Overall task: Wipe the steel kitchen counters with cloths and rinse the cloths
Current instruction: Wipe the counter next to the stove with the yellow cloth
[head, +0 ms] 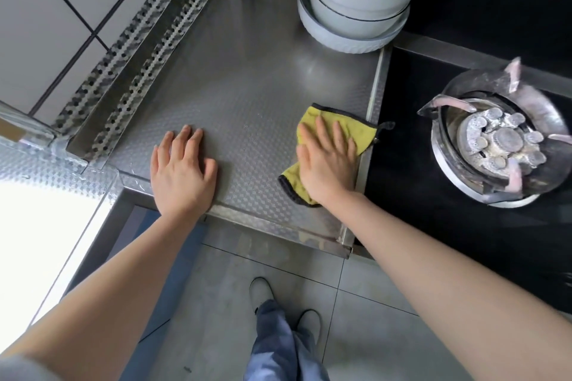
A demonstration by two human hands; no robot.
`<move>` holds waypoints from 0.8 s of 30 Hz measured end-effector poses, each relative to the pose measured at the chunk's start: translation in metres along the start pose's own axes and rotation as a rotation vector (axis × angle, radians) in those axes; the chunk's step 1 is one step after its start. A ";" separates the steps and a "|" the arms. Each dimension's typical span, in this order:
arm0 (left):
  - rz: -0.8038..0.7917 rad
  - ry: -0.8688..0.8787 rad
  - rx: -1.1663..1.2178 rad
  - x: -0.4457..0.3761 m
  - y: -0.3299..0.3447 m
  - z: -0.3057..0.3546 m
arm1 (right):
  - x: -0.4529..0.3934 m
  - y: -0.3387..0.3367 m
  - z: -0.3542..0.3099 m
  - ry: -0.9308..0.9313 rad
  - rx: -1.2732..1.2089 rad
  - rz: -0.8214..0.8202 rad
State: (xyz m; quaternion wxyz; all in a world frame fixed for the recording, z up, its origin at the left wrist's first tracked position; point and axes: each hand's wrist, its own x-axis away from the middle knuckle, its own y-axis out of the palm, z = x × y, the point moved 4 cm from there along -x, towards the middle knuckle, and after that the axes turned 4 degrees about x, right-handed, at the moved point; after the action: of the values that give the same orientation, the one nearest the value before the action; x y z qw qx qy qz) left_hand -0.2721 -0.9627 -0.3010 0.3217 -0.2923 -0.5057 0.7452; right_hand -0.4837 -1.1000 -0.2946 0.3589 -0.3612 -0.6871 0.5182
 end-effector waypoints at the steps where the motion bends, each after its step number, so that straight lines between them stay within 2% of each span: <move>1: 0.005 0.000 0.003 -0.001 0.000 0.000 | 0.005 0.005 -0.011 -0.043 0.019 -0.038; 4: 0.017 0.002 0.005 -0.001 0.000 -0.001 | 0.027 0.016 -0.031 -0.234 0.026 -0.056; 7: 0.023 0.006 0.002 -0.002 -0.001 -0.001 | 0.035 0.013 -0.021 -0.370 -0.048 -0.051; 10: 0.032 -0.001 0.009 -0.001 -0.001 -0.002 | 0.032 -0.003 -0.001 -0.307 -0.253 -0.034; 12: 0.041 -0.002 0.015 -0.001 -0.001 -0.002 | 0.041 -0.018 0.010 -0.208 -0.443 0.064; 14: 0.050 -0.002 0.020 -0.001 -0.001 -0.002 | 0.062 -0.023 0.006 -0.223 -0.506 0.059; 18: 0.062 0.002 0.040 -0.001 -0.001 -0.002 | 0.099 -0.011 0.006 -0.286 -0.339 -0.121; 20: 0.061 0.006 0.042 -0.001 0.000 -0.002 | 0.113 -0.007 0.015 -0.295 -0.272 -0.125; 22: 0.048 0.011 0.033 0.000 0.000 -0.002 | 0.129 0.002 0.017 -0.335 -0.069 -0.124; 24: 0.039 0.018 0.021 0.001 0.000 -0.001 | 0.134 0.013 0.007 -0.298 0.128 -0.099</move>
State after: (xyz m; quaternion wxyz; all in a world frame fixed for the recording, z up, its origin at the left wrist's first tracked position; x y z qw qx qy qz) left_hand -0.2720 -0.9618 -0.3017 0.3148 -0.3054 -0.4892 0.7539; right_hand -0.5531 -0.9843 -0.2930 0.3004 -0.2227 -0.7152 0.5905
